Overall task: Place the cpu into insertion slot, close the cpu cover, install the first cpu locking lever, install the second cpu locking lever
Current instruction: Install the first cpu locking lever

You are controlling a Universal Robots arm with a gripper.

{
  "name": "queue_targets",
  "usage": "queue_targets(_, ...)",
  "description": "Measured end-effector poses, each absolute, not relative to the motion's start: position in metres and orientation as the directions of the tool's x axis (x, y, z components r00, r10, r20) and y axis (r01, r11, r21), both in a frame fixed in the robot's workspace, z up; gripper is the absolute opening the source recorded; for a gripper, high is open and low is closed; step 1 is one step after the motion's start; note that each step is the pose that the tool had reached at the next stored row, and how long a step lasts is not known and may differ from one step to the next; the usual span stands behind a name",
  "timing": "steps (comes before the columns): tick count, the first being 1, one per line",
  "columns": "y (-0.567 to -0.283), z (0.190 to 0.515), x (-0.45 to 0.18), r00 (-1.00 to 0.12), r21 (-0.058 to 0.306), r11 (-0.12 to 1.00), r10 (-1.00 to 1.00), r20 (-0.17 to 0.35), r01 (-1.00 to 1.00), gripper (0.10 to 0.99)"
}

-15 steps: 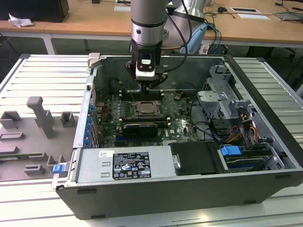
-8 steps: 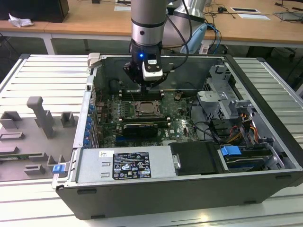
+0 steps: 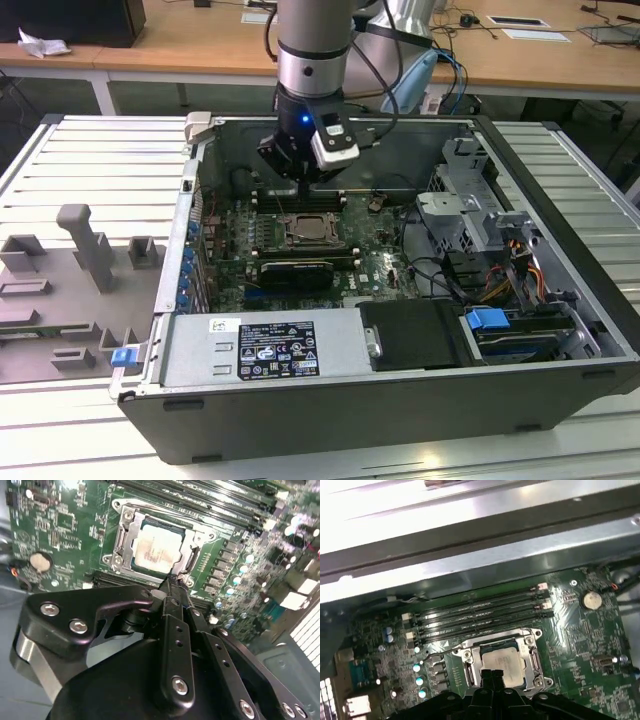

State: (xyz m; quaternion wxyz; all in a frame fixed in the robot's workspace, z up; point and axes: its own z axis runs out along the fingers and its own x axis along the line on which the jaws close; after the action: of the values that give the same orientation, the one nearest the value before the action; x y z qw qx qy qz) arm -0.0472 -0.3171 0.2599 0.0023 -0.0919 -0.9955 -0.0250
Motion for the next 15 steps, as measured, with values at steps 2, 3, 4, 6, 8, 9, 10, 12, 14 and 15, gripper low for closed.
queue_targets(2, -0.317, 0.26, -0.047, -0.992, 0.05, 0.99, 0.128, 0.005, 0.128, 0.106)
queue_targets(3, -0.317, 0.26, -0.047, -0.993, 0.05, 0.992, 0.119, 0.003, 0.119, 0.106)
queue_targets(4, -0.317, 0.26, -0.047, -0.994, 0.05, 0.992, 0.113, 0.002, 0.113, 0.106)
queue_targets(6, -0.317, 0.259, -0.05, -0.994, 0.051, 0.993, 0.108, -0.003, 0.108, 0.106)
queue_targets(8, -0.317, 0.259, -0.054, -0.994, 0.056, 0.993, 0.106, -0.004, 0.105, 0.106)
queue_targets(9, -0.317, 0.258, -0.056, -0.994, 0.057, 0.993, 0.105, -0.004, 0.104, 0.106)
queue_targets(10, -0.317, 0.258, -0.058, -0.995, 0.058, 0.993, 0.104, -0.004, 0.103, 0.106)
queue_targets(12, -0.317, 0.258, -0.063, -0.995, 0.058, 0.993, 0.102, -0.004, 0.101, 0.106)
queue_targets(14, -0.317, 0.258, -0.067, -0.995, 0.059, 0.993, 0.1, -0.004, 0.1, 0.106)
queue_targets(15, -0.317, 0.258, -0.069, -0.995, 0.06, 0.993, 0.1, -0.004, 0.099, 0.106)
